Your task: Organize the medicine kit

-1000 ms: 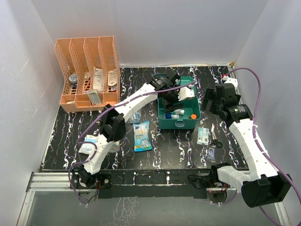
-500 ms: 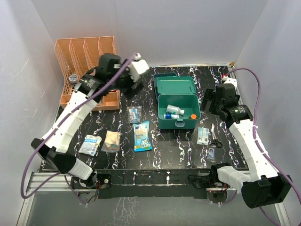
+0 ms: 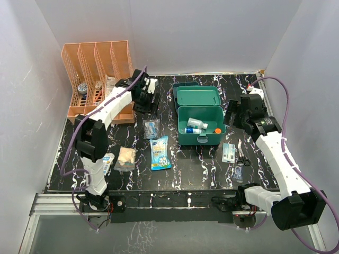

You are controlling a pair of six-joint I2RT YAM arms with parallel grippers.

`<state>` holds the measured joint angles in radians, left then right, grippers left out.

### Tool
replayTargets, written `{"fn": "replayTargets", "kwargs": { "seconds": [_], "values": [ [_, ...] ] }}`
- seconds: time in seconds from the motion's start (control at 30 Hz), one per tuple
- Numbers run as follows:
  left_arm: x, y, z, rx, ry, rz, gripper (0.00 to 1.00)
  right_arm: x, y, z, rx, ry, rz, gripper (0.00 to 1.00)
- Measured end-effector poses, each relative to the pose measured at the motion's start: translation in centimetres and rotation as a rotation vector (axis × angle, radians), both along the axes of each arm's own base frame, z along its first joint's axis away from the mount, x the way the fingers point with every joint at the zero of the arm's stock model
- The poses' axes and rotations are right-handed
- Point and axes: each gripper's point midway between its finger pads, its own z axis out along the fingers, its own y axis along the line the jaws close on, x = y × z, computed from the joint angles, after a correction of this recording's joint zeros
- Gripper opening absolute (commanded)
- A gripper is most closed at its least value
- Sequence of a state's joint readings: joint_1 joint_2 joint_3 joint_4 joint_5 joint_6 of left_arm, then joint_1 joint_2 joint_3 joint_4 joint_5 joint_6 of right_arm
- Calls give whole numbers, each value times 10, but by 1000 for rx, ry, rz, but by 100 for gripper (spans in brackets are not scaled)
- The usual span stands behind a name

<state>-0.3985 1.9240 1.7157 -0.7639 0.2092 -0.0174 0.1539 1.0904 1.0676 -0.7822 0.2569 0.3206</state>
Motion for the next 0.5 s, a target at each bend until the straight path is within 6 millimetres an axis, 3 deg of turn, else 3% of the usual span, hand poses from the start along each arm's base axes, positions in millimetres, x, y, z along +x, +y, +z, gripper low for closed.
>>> {"fn": "replayTargets", "kwargs": {
  "seconds": [0.23,0.5],
  "values": [
    [-1,1,-33,30,150,220,66,-4,-2,-8,-5,16,-7,98],
    [-14,10,-54,70,221,328,58,-5,-2,-11,-8,23,-9,98]
  ]
}}
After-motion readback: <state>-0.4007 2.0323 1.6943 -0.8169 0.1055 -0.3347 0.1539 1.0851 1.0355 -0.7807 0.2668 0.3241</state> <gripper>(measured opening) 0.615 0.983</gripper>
